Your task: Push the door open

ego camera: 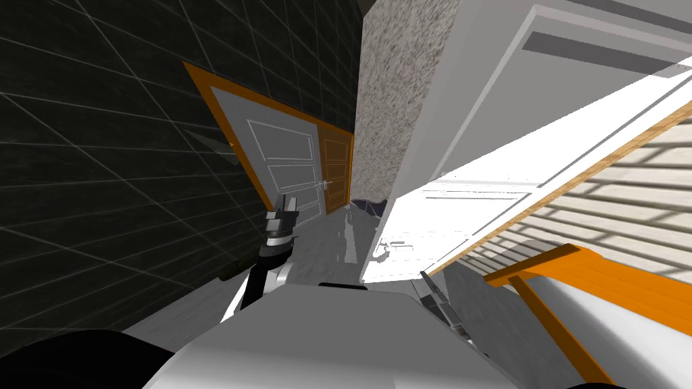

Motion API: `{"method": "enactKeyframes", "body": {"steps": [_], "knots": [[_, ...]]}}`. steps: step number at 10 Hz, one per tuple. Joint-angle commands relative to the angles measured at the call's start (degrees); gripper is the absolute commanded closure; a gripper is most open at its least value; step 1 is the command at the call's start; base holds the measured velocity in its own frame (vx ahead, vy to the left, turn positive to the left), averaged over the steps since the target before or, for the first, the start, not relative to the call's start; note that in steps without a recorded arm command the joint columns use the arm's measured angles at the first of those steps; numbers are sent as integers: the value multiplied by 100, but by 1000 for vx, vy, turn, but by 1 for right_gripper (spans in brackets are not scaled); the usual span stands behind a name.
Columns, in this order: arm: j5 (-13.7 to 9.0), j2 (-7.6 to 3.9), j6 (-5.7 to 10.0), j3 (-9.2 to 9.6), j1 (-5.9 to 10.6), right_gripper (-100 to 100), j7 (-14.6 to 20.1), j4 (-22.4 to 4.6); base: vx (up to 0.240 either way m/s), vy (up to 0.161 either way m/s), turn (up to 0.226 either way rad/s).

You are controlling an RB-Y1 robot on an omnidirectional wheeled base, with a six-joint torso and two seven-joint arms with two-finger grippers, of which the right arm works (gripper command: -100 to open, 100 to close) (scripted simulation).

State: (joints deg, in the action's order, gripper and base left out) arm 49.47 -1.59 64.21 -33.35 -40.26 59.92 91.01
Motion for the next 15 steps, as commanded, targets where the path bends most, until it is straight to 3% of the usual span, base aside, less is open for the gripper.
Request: {"method": "enactKeyframes", "body": {"steps": [1,3,5,6,7,12,13,14,15], "knots": [[-1,-79,-77,7,23,-100,8,12,190,29,48],[-7,-102,-161,9,56,-100,16,13,198,31,20],[-13,-39,-251,13,91,-100,24,15,208,37,46],[-14,-64,-213,9,77,-100,22,13,105,4,13],[-14,-64,-213,9,77,100,22,13,-15,2,-10],[-14,-64,-213,9,77,100,22,13,-22,-2,-1],[-194,-114,-379,-69,99,-100,-39,-51,-43,84,-183],[-245,-58,-427,-91,105,-100,-57,-70,-52,180,-195],[-314,77,-490,-120,113,-100,-80,-94,-50,199,-94]]}}
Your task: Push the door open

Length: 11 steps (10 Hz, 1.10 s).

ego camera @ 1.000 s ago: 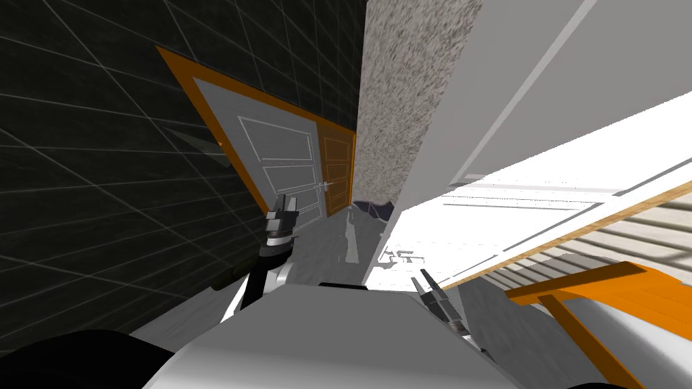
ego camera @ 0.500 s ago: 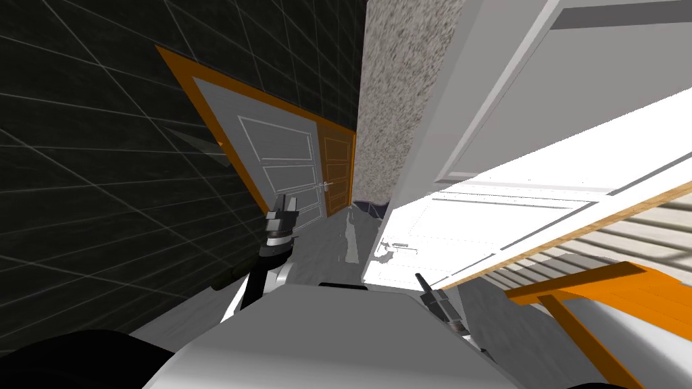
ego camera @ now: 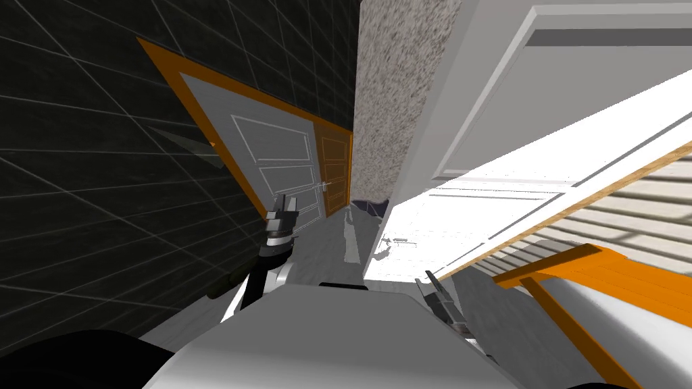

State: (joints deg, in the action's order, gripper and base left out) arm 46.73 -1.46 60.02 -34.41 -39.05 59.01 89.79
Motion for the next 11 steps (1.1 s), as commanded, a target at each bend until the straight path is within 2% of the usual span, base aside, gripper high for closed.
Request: {"method": "enactKeyframes", "body": {"steps": [1,2,3,5,7,8,9,11], "knots": [[0,0,0,0,0,-100,0,0,-23,88,-25],[-24,-110,-106,3,48,-100,-7,-11,148,21,59],[-31,-139,-147,5,69,-100,-7,-14,234,18,69],[-50,-154,-253,9,123,-100,-5,-23,238,-13,56],[-66,-95,-343,14,170,-100,-4,-29,236,19,34],[-65,-119,-297,8,147,-100,-4,-28,111,10,14],[-65,-119,-297,8,147,100,-4,-28,-13,-2,-10],[-65,-119,-297,8,147,100,-4,-28,-42,-3,-3]]}}
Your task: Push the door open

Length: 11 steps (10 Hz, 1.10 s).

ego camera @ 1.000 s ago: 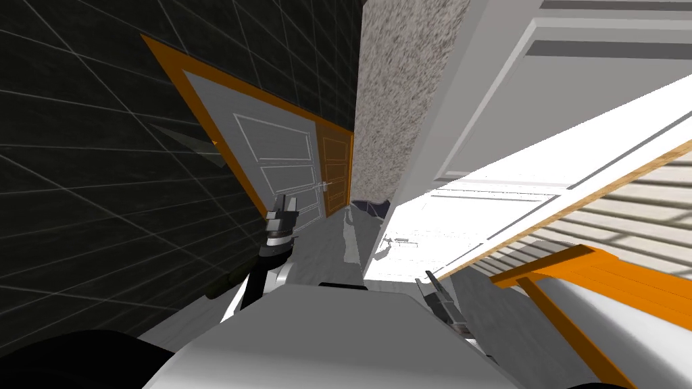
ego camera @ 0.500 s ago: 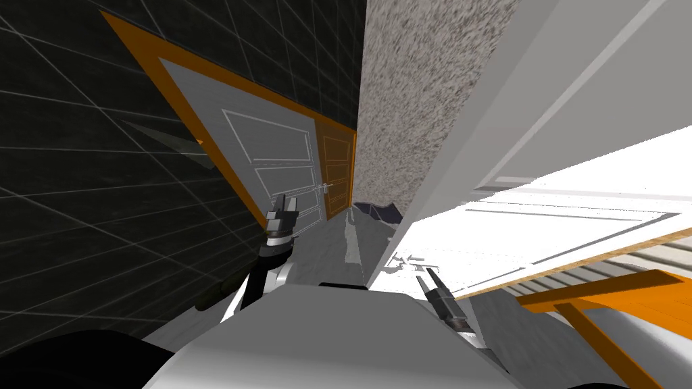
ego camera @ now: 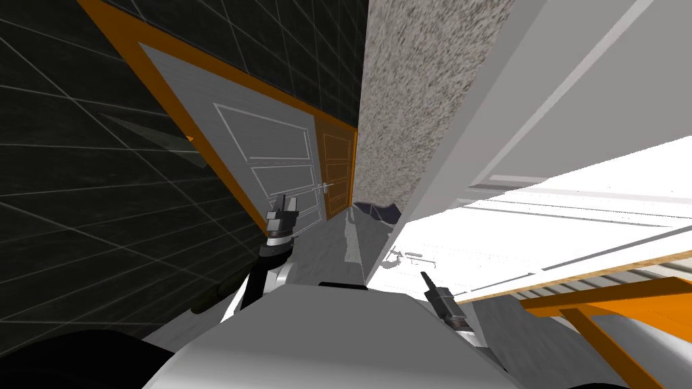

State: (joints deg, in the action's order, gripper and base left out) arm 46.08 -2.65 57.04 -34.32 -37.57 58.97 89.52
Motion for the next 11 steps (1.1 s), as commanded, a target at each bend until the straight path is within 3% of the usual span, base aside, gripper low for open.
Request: {"method": "enactKeyframes", "body": {"steps": [1,3,4,6,7,8,11], "knots": [[0,0,0,-1,-1,100,0,0,-26,-2,0],[0,0,0,-1,-1,100,0,0,-6,-1,0],[-63,-59,-18,-41,-28,-100,-15,-13,-91,40,-120],[-128,39,-36,-82,-54,-100,-30,-26,-175,93,-135],[-105,2,-28,-68,-43,-100,-23,-21,-74,45,-27],[-132,-77,-125,-57,9,-100,-42,-46,97,-3,57],[-162,-112,-241,-42,80,-100,-65,-78,219,7,51]]}}
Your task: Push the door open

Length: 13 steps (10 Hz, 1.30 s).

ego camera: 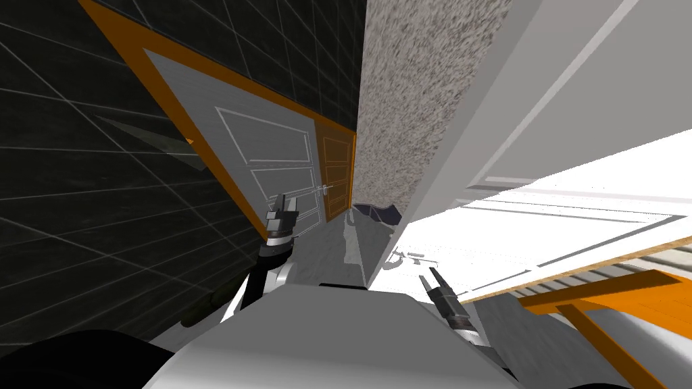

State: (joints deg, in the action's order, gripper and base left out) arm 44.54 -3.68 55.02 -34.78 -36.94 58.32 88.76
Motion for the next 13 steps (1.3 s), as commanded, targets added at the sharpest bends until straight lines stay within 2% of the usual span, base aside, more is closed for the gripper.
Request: {"method": "enactKeyframes", "body": {"steps": [1,2,3,4,9,10,13], "knots": [[-23,0,-100,13,55,-100,-13,-19,198,-30,52],[-35,23,-146,19,83,-100,-22,-32,217,-34,52],[-23,16,-116,19,68,-100,-16,-20,107,-13,15],[-23,16,-116,19,68,100,-16,-20,-12,1,-9],[-23,16,-116,19,68,100,-16,-20,-22,2,-2],[-96,-6,-274,-24,116,100,-46,-64,125,50,-44],[-243,-16,-548,-115,219,100,-106,-109,191,67,-39]]}}
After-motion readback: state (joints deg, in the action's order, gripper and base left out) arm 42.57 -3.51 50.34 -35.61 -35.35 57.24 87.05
